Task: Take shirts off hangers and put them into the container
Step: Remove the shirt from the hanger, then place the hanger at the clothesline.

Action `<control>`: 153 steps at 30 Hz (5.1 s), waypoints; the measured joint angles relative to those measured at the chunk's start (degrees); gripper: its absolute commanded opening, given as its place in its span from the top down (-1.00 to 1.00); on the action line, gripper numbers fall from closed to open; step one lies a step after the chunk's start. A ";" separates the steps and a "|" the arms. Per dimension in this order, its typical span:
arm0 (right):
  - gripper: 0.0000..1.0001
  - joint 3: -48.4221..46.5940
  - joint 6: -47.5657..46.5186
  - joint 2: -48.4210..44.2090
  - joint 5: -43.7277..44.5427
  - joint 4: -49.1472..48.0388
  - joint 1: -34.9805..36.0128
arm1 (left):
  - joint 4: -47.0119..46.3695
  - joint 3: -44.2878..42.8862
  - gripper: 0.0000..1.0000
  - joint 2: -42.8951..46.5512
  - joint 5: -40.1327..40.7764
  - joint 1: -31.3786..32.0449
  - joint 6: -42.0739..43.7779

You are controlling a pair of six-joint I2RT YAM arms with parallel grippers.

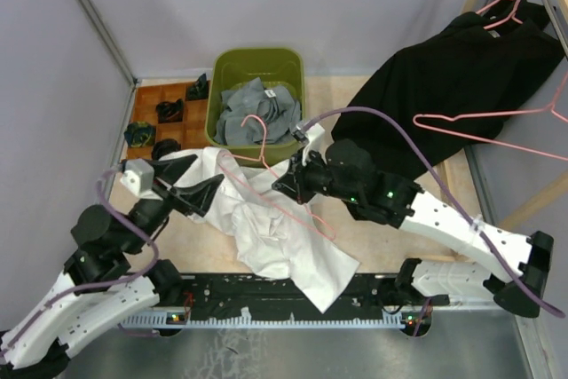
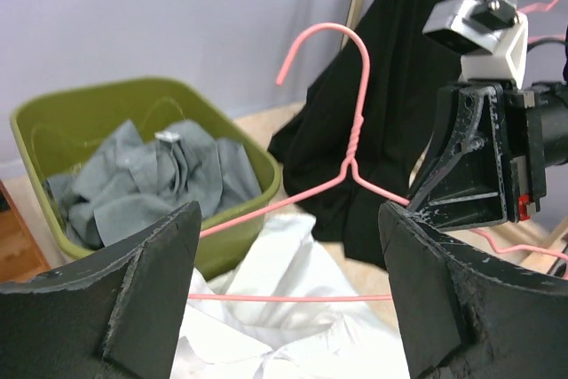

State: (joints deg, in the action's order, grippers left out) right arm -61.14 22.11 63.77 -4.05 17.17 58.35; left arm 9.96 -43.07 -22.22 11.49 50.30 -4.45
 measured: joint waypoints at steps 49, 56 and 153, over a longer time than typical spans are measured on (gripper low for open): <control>1.00 -5.49 4.35 0.28 33.44 -0.11 0.00 | -12.48 7.23 -0.99 -11.96 -15.56 0.00 -1.16; 1.00 -6.99 9.51 4.24 42.75 -2.10 0.00 | -20.61 10.16 -0.93 -15.47 -23.69 0.00 1.77; -0.25 -10.62 13.18 10.97 50.62 -3.21 -0.52 | -44.26 8.48 1.00 -35.26 26.45 24.11 19.71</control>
State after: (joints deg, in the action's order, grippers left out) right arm -71.77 35.29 74.74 46.57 13.96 57.82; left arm -34.30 -34.59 -57.47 37.93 74.41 15.27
